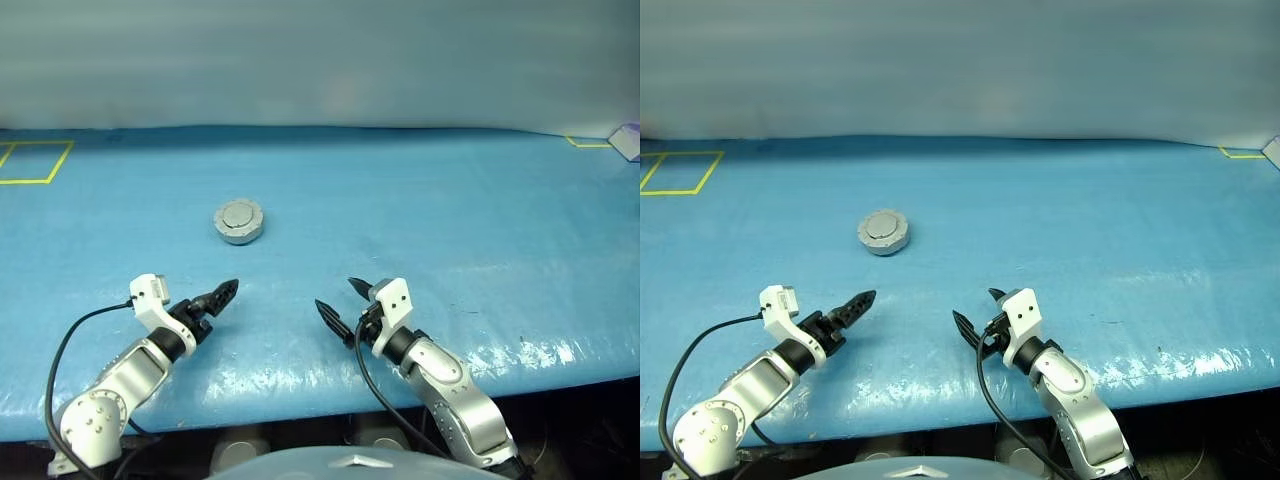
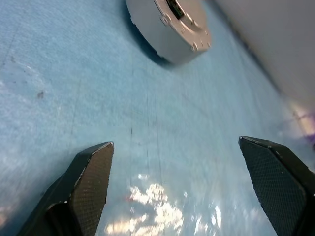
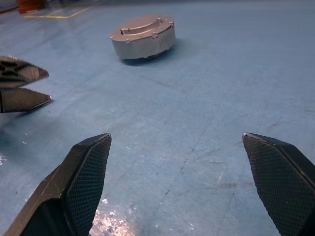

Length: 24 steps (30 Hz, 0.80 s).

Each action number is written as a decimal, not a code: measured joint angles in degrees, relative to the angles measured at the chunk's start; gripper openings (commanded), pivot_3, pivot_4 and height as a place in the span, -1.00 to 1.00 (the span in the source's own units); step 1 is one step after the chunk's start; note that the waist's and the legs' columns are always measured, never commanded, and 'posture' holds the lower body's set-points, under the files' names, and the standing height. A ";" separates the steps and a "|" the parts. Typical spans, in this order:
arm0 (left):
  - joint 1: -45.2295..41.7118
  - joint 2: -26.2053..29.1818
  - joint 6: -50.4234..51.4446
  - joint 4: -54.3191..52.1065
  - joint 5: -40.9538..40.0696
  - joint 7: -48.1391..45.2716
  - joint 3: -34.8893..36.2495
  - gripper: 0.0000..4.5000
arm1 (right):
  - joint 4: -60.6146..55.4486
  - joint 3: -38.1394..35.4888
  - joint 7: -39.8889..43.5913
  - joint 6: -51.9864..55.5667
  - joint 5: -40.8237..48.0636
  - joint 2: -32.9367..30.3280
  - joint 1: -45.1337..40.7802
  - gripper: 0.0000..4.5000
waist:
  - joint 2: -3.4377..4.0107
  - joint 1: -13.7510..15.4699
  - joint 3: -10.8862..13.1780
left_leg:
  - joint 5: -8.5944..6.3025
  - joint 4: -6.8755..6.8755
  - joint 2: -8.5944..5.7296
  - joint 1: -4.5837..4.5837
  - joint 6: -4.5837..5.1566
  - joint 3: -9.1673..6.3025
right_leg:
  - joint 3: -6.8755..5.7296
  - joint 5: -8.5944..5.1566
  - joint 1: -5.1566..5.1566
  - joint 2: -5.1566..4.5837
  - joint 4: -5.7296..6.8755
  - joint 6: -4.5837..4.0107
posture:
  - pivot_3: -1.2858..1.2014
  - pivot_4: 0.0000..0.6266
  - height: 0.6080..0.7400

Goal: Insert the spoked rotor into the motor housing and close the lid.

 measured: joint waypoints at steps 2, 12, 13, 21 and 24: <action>2.61 1.42 -9.30 -0.09 10.28 -4.09 -4.45 0.98 | 0.18 -0.15 1.11 -3.60 -0.27 0.06 0.27 1.00 | -0.01 -0.04 0.01 | -0.02 -0.12 0.08 -0.05 0.00 0.08 | -0.04 0.00 -0.08 -0.15 -0.13 0.00 | 0.03 -0.52 1.00; 5.22 -2.53 -41.26 6.93 33.14 -9.28 -8.01 0.98 | 5.08 -6.05 -3.80 -15.46 -5.17 3.33 2.41 1.00 | -0.02 0.48 -0.02 | 0.03 -0.35 -0.19 -0.87 0.51 0.46 | -0.20 0.18 -0.66 -0.22 -0.27 -0.26 | 0.03 -0.52 1.00; 5.22 -3.48 -42.54 7.76 33.21 -9.60 -8.15 0.98 | 5.28 -6.29 -3.98 -15.96 -5.38 3.35 2.75 1.00 | -0.02 0.49 -0.02 | 0.03 -0.36 -0.19 -0.87 0.52 0.47 | -0.20 0.18 -0.66 -0.21 -0.27 -0.26 | 0.03 -0.52 1.00; 5.31 -4.07 -43.83 8.51 34.20 -12.62 -9.74 0.98 | 5.78 -4.95 -0.88 -15.48 -5.34 2.18 4.39 1.00 | -0.01 0.38 -0.01 | 0.03 -0.08 -0.09 -0.76 0.52 0.47 | -0.20 0.02 -0.54 -0.08 -0.15 0.05 | 0.03 -0.52 1.00; 5.16 -4.17 -43.04 8.51 34.21 -12.69 -10.03 0.98 | 5.75 -4.10 0.72 -14.13 -4.79 1.58 4.54 1.00 | -0.01 0.38 -0.01 | 0.03 0.02 -0.07 -0.73 0.52 0.45 | -0.20 0.01 -0.60 -0.08 -0.09 0.06 | 0.03 -0.52 1.00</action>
